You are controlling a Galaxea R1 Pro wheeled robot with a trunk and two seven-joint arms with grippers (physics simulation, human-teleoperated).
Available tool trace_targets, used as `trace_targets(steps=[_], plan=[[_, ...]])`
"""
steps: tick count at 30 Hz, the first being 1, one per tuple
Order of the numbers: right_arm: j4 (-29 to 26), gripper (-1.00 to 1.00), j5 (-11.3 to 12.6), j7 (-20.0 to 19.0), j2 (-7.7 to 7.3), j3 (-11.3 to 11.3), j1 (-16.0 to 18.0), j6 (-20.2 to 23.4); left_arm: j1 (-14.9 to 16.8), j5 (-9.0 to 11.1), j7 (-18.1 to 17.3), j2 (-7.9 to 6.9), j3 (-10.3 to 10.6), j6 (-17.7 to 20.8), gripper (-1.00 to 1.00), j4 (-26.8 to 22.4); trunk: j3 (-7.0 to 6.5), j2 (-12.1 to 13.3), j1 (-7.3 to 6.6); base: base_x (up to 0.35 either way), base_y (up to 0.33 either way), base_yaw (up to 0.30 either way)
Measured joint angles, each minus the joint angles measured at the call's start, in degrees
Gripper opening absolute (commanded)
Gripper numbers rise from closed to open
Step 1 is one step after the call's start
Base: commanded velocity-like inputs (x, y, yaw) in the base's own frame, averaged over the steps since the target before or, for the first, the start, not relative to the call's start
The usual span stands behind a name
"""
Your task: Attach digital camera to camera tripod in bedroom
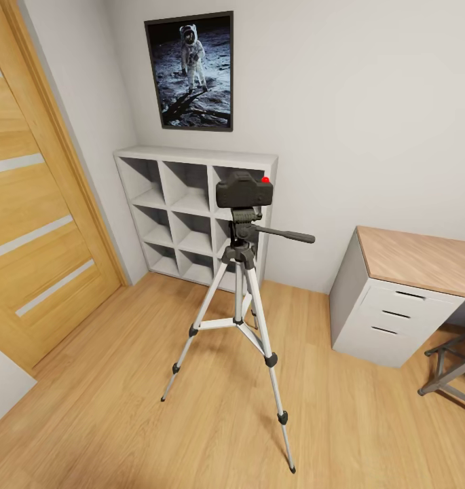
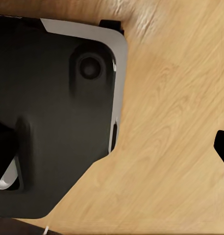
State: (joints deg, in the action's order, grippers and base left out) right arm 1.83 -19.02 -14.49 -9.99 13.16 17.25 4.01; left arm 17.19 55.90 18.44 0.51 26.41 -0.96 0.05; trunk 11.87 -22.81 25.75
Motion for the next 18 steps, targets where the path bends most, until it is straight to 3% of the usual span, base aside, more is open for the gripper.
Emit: trace_targets(steps=[18], plan=[[0.0, 1.00, 0.3, 2.0, 0.32, 0.2, -0.7, -0.5, 0.0, -0.1, 0.0, 0.26, 0.1, -0.1, 1.00, 0.0, -1.36, 0.0, 0.00, 0.000, 0.000, 0.000]])
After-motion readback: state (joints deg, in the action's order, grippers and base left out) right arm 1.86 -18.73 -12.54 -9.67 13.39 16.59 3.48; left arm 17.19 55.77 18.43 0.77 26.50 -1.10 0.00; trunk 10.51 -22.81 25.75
